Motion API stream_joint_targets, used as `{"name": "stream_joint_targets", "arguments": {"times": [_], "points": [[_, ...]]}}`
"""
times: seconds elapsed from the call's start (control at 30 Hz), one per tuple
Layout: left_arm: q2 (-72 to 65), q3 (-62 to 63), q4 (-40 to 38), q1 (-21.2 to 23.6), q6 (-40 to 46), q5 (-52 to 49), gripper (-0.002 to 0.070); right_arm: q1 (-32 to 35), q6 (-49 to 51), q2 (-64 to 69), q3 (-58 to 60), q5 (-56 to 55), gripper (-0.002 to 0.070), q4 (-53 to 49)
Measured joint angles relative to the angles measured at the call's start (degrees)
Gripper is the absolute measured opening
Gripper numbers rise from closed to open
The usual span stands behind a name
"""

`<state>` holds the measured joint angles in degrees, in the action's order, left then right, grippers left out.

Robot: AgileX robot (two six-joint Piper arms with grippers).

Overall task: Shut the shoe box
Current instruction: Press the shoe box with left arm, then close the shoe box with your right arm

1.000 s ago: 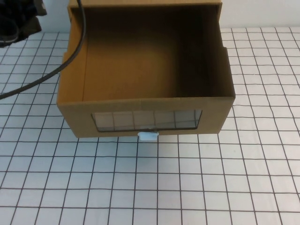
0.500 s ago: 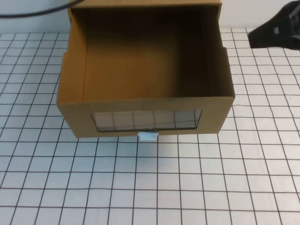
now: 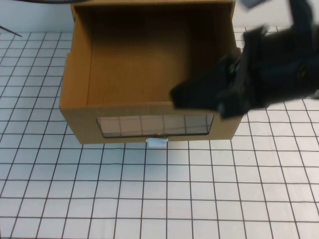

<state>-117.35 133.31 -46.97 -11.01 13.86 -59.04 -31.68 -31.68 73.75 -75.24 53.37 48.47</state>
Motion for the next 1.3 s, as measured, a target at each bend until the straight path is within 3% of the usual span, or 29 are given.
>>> {"name": "stream_joint_targets", "arguments": {"times": [0.3, 0.57, 0.87, 1.3], "points": [[-2.8, 0.0, 3.5, -3.2, -0.6, -0.8, -0.0005, -13.8, -3.5, 0.0, 5.2, -2.9, -0.0013, 0.8], [-3.3, 0.0, 5.3, -3.2, -1.4, -0.3, -0.0005, -25.5, -11.5, 1.0, 17.3, -25.8, -0.0013, 3.0], [-3.3, 0.0, 7.3, -3.2, -1.5, -0.8, -0.0005, -26.6, -14.4, 8.6, 21.5, -40.6, -0.0013, 3.8], [-4.6, 0.6, 6.0, -3.2, -1.7, -1.4, -0.0005, -26.6, -16.7, 13.0, 21.5, -50.2, -0.0013, 3.8]]}}
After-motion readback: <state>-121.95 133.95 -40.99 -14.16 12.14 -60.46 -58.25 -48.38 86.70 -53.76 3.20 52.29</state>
